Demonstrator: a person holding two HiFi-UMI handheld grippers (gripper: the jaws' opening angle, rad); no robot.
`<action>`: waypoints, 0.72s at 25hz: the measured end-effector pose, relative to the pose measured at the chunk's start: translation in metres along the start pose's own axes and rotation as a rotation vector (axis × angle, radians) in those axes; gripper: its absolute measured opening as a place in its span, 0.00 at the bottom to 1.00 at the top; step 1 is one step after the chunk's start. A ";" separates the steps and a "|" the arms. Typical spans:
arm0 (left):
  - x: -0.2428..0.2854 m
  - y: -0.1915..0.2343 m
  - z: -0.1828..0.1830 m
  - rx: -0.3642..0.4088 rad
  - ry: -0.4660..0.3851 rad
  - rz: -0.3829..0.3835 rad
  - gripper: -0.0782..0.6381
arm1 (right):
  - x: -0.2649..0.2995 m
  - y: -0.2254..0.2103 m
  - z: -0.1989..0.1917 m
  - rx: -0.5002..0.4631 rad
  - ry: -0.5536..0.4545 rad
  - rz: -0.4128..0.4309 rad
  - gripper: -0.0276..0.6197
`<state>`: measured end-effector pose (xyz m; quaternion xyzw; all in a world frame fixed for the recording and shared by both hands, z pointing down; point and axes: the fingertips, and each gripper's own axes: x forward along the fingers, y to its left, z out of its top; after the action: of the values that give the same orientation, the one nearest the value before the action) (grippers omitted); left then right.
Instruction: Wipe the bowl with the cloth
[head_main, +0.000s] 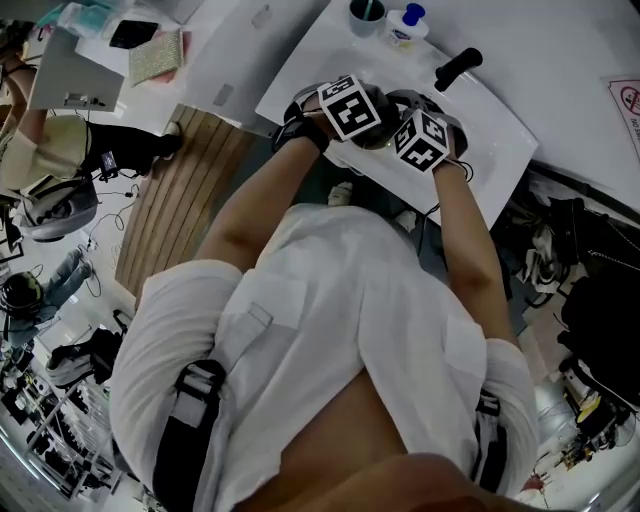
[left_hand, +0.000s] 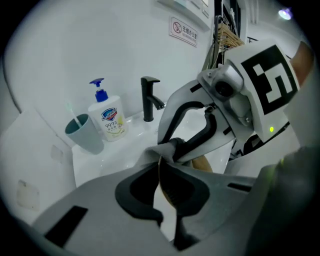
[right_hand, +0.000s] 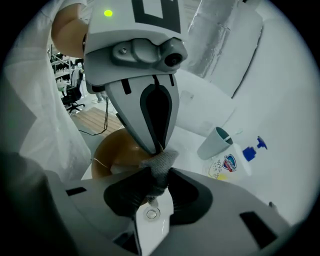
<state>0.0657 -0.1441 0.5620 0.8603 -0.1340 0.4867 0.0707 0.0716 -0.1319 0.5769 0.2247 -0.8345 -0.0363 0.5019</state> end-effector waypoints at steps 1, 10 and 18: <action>0.000 -0.001 0.001 0.018 0.003 -0.006 0.14 | 0.000 0.000 0.001 -0.010 0.001 0.001 0.24; -0.003 -0.005 0.005 0.133 0.029 -0.069 0.14 | -0.005 -0.008 0.009 0.022 -0.010 0.018 0.17; -0.011 0.008 0.019 -0.025 -0.166 0.059 0.15 | -0.015 -0.030 0.003 0.367 -0.102 -0.098 0.15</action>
<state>0.0739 -0.1550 0.5430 0.8925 -0.1706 0.4139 0.0555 0.0852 -0.1533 0.5550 0.3507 -0.8395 0.0810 0.4071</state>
